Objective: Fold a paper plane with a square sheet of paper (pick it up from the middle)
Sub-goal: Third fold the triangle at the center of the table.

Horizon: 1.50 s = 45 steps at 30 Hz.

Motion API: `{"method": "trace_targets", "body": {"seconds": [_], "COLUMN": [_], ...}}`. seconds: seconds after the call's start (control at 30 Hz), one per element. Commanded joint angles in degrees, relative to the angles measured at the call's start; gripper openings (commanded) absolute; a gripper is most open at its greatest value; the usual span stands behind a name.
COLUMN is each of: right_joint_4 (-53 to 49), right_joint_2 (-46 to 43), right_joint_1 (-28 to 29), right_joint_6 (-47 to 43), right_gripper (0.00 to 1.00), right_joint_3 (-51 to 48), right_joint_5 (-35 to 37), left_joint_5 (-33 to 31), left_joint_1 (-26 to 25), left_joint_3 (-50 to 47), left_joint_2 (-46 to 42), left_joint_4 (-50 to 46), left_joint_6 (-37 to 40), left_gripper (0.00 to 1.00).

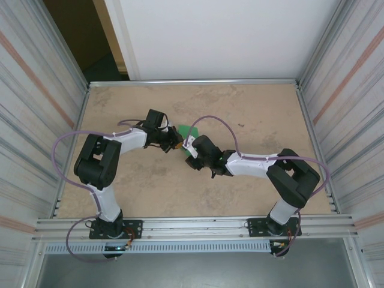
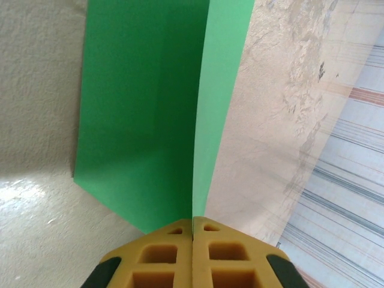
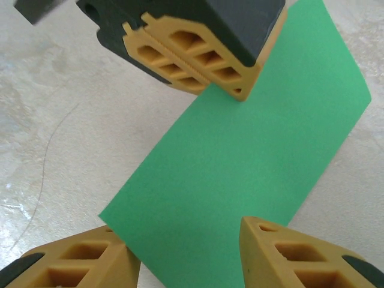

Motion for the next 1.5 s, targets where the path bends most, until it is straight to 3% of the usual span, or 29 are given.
{"method": "trace_targets", "body": {"seconds": [0.0,0.5,0.57,0.77,0.83,0.97,1.17,1.3,1.47], "right_joint_4": [0.0,-1.3,-1.5,-3.1,-3.6,-3.6,-4.1,-4.8,-5.1], "right_joint_2": [-1.9,-0.4,-0.4,-0.1,0.2,1.1,2.6,3.2,3.4], "right_joint_1": [-0.7,-1.9,-2.0,-3.4,-3.9,-4.7,-5.6,-5.9,-6.3], "right_joint_6": [0.6,1.5,1.7,2.6,3.2,4.7,7.1,8.0,9.2], "right_gripper": [0.43,0.14,0.11,0.01,0.0,0.0,0.0,0.0,0.0], "right_joint_3": [-0.1,1.3,1.4,1.6,1.7,1.5,1.9,2.2,1.9], "right_joint_5": [-1.2,-7.5,-8.6,-14.8,-17.0,-20.6,-26.4,-28.5,-29.4], "left_joint_5": [0.1,0.1,-0.4,-1.9,-1.4,-1.3,1.8,1.3,-4.0], "left_joint_1": [0.6,0.6,0.7,5.1,7.4,8.5,5.5,3.0,0.9], "left_joint_3": [1.3,0.7,0.7,-0.9,-1.3,0.2,4.1,9.5,16.3], "left_joint_2": [0.7,-0.2,-0.6,-4.7,-6.5,-8.5,-4.1,1.0,7.5], "left_joint_4": [-1.8,-1.7,-2.6,-4.6,-4.3,-5.7,-4.5,-7.1,-15.2], "left_joint_6": [1.4,1.4,2.1,4.6,5.4,8.5,11.8,14.7,19.3], "left_gripper": [0.0,0.0,0.05,0.31,0.34,0.36,0.36,0.3,0.21]}}
